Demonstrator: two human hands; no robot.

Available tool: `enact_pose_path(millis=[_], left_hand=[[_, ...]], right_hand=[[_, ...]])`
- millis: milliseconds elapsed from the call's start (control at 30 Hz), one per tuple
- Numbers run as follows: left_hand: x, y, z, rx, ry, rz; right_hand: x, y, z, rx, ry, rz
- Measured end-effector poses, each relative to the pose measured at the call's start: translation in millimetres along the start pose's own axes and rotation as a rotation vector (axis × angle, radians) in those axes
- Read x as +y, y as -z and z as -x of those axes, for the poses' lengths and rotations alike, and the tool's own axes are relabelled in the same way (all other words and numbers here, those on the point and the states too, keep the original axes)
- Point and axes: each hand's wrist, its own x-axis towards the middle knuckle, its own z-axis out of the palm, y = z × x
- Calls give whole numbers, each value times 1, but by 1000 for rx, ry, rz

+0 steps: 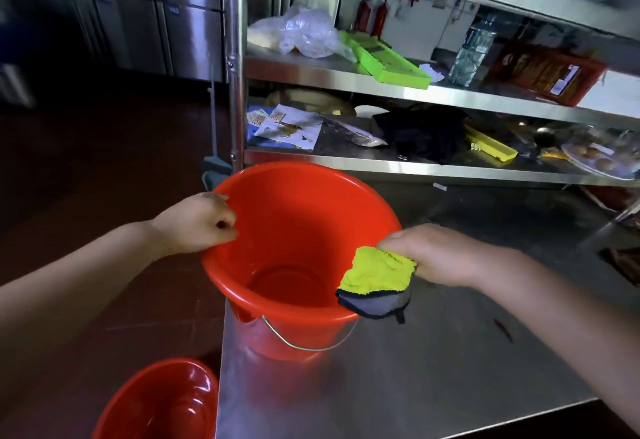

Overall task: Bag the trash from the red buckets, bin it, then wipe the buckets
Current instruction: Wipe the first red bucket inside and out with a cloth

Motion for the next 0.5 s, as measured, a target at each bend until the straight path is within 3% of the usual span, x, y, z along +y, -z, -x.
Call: enact_pose_path(millis=[133,200,300,367,500], left_hand=[[49,8,-6,10,226,125],[75,7,-12,3,340,391],[106,4,-18,-104,502,1013],[114,3,-17,-58,532,1274],[106,14,-11,162,449,1476]], right_hand=[[-13,14,-11,257,128,112],[-25,19,-21,455,220,212],[-46,20,-35,650,298,334],[-60,16,-44,706,320,419],[-78,6,-54,724,273,458]])
